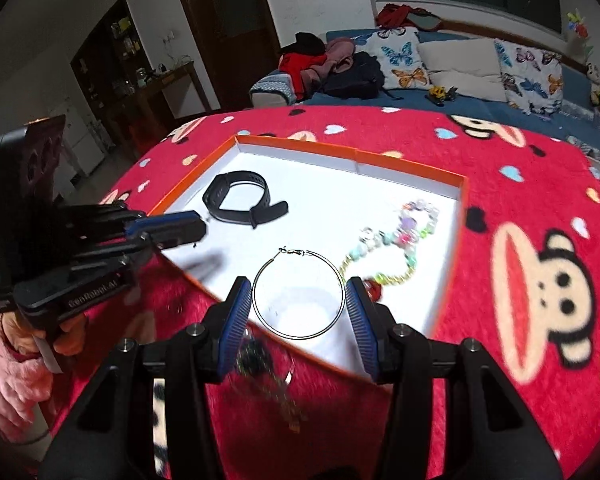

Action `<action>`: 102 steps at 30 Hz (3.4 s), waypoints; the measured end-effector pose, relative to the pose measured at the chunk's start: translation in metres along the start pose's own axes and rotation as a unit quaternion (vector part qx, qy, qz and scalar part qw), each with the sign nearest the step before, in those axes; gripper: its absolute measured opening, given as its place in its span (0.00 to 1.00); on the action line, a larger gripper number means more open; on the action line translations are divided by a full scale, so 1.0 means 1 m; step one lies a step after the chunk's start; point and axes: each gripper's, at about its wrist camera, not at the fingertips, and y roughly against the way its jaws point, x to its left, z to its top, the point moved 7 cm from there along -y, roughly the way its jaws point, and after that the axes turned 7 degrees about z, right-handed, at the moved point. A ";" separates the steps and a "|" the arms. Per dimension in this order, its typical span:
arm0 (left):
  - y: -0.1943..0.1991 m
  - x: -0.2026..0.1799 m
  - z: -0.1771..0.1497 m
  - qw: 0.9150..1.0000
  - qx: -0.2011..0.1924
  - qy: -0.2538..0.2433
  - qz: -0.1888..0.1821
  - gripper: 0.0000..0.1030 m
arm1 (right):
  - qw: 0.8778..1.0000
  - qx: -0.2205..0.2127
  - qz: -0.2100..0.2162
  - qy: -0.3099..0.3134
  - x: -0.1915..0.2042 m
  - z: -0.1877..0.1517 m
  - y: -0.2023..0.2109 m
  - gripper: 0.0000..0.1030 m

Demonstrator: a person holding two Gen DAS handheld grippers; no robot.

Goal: Organize jewelry
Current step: 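Drop the pearl stud into the tray with the left tool while the right tool places a hoop, then move the left tool to the silver ring on the blanket and grasp it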

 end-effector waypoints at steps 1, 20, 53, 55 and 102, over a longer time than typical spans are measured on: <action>-0.006 0.001 0.000 1.000 0.006 0.000 0.001 0.07 | 1.000 0.003 0.000 0.001 0.000 0.002 -0.006 0.48; -0.047 0.014 -0.013 0.999 0.051 0.019 0.004 0.08 | 0.999 0.046 0.001 0.013 0.004 0.001 -0.051 0.48; -0.025 0.016 -0.025 0.997 0.057 0.041 0.016 0.09 | 1.000 0.011 -0.021 0.019 0.015 -0.017 0.001 0.54; -0.018 0.014 -0.027 0.998 0.053 0.039 0.018 0.09 | 1.000 0.008 -0.022 0.015 0.017 -0.024 0.007 0.54; 0.076 0.032 -0.090 0.991 0.006 0.108 0.073 0.71 | 0.996 0.059 -0.055 0.030 0.037 -0.072 -0.018 0.56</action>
